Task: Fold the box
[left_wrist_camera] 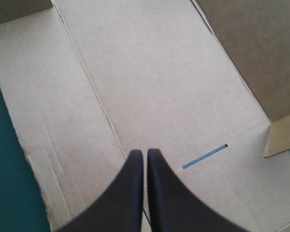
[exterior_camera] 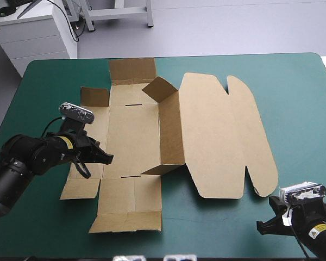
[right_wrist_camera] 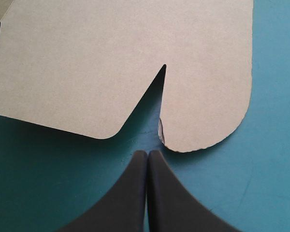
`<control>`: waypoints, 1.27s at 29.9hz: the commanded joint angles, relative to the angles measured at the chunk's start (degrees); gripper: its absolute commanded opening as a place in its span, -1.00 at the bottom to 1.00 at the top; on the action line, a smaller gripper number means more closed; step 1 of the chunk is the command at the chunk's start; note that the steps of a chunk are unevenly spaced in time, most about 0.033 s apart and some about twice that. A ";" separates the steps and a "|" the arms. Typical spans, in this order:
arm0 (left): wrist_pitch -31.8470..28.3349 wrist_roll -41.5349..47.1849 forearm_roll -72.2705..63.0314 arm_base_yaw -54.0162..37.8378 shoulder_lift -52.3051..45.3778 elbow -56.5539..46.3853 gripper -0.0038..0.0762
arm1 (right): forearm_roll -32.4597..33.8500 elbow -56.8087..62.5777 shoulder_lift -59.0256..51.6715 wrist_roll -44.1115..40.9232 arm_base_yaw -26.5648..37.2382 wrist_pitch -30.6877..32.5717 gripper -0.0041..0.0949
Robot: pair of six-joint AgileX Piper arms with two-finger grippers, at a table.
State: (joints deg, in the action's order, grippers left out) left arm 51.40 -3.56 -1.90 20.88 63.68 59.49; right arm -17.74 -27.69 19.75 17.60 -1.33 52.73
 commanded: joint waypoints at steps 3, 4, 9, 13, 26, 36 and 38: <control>-0.31 -16.04 -18.87 -12.74 3.87 2.09 -0.85 | -0.70 -1.45 0.58 0.54 -0.25 -3.49 -0.96; 0.90 -19.23 -23.43 -15.30 4.61 2.09 -0.85 | -0.70 -1.45 0.58 0.54 -0.25 -3.49 -0.96; 10.05 -32.55 -38.36 -31.07 7.65 2.09 -0.85 | -0.70 -1.45 0.58 0.54 -0.25 -3.49 -0.96; 15.14 -37.25 -43.73 -43.31 8.05 2.09 -0.85 | -0.70 -1.45 0.58 0.54 -0.25 -3.49 -0.96; 19.59 -43.08 -45.24 -58.91 8.52 2.09 -0.86 | -0.70 -1.45 0.58 0.54 -0.25 -3.49 -0.96; 11.31 -40.46 -38.04 -58.91 12.73 -0.31 -0.21 | -0.70 -1.45 0.58 0.54 -0.25 -3.49 -0.96; 12.01 -40.46 -38.04 -58.91 14.97 -0.31 0.09 | -0.70 -1.45 0.58 0.54 -0.25 -3.49 -0.96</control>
State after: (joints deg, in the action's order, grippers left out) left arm 63.66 -44.73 -37.65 -38.04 77.42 57.98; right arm -17.74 -27.69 19.75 17.60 -1.33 52.68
